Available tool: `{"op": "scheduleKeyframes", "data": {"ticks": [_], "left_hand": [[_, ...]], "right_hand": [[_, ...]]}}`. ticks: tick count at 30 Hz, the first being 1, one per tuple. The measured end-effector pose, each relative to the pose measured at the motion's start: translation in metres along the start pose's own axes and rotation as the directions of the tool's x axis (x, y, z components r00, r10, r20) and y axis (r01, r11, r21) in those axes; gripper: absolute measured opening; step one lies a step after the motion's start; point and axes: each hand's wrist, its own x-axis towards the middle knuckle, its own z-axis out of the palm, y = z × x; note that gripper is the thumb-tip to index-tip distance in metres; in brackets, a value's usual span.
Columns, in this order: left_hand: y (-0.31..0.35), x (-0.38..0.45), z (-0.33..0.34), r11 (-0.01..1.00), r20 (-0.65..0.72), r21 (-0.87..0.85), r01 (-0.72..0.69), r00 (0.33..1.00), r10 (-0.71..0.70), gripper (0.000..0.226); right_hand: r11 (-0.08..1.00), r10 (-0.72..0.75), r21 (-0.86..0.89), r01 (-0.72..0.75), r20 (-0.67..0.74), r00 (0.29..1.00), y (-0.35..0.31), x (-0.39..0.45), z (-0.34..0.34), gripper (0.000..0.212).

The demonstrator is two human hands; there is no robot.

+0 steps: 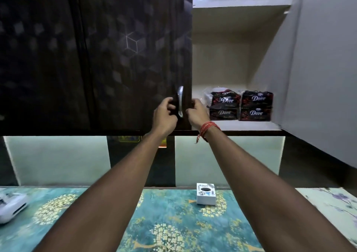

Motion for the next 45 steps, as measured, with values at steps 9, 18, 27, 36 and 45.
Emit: {"op": "scheduleKeyframes", "data": {"ticks": [9, 18, 27, 36, 45], "left_hand": [[-0.007, 0.001, 0.014, 0.999, 0.16, -0.053, -0.012, 0.987, 0.021, 0.048], [0.017, -0.108, -0.044, 0.958, -0.332, -0.197, -0.209, 0.934, 0.135, 0.023], [0.007, -0.184, -0.171, 0.99, -0.593, -0.131, -0.045, 0.804, -0.042, 0.046], [-0.028, -0.192, -0.293, 0.981, -0.62, 0.123, 0.149, 0.784, -0.042, 0.052], [-0.073, -0.175, -0.375, 0.853, -0.523, 0.344, 0.394, 0.834, -0.175, 0.053]], "right_hand": [[0.986, 0.035, 0.164, -0.017, -0.111, 0.993, 0.003, 0.001, 0.016, 0.03], [0.843, -0.184, 0.456, 0.285, -0.253, 0.95, -0.018, -0.119, 0.034, 0.036], [0.793, -0.479, 0.45, 0.411, 0.045, 0.876, -0.075, -0.209, 0.104, 0.039], [0.752, -0.544, -0.018, 0.658, 0.547, 0.637, -0.133, -0.236, 0.202, 0.075], [0.712, -0.436, -0.135, 0.69, 0.685, 0.584, -0.153, -0.235, 0.273, 0.08]]}}
